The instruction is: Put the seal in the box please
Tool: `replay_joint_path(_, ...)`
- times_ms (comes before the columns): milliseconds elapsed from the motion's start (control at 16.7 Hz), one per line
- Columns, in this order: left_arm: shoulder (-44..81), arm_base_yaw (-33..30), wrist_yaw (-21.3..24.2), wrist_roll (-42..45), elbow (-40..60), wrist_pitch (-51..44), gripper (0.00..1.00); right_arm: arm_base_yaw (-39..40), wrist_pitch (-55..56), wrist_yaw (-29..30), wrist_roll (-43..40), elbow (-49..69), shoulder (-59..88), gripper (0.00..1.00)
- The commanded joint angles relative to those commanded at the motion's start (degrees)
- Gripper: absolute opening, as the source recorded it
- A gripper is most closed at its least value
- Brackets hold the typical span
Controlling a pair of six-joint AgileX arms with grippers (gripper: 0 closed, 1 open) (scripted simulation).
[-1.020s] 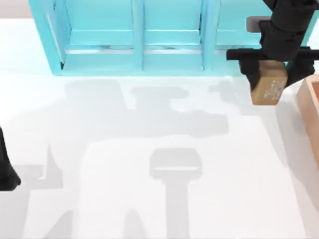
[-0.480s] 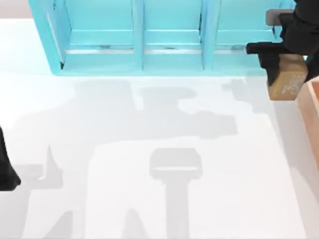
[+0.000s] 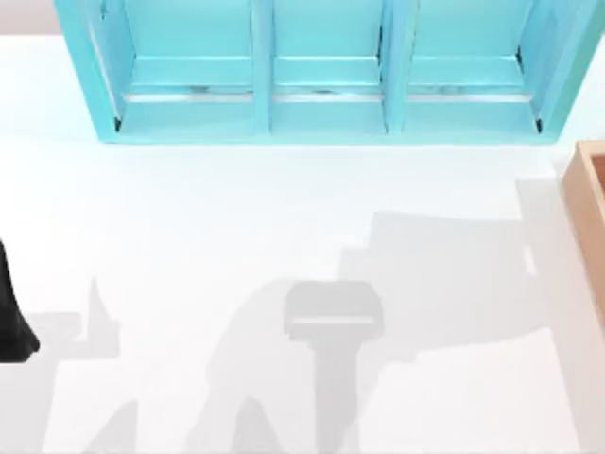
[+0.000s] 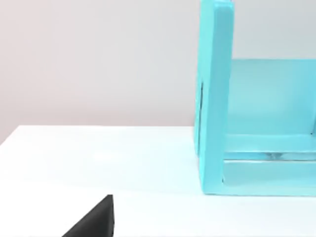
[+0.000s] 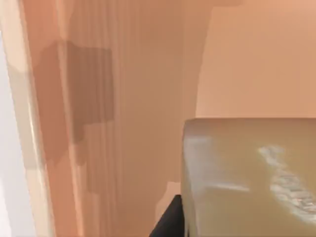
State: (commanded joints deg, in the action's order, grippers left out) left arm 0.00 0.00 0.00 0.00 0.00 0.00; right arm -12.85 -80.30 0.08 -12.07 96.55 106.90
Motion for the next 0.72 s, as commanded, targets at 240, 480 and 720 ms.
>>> replay_joint_path(240,0.0,0.0,0.0,0.0,0.0,0.0,1.0,-5.08,0.57,-0.12,-5.1,-4.66,-4.81,0.0)
replay_joint_path(480,0.0,0.0,0.0,0.0,0.0,0.0,1.0,-4.85,0.68,-0.08,-4.95,-4.67,-4.53,0.0)
replay_joint_path(720,0.0,0.0,0.0,0.0,0.0,0.0,1.0,-4.87,7.14,-0.18,-4.82,-10.83,-4.38,0.0)
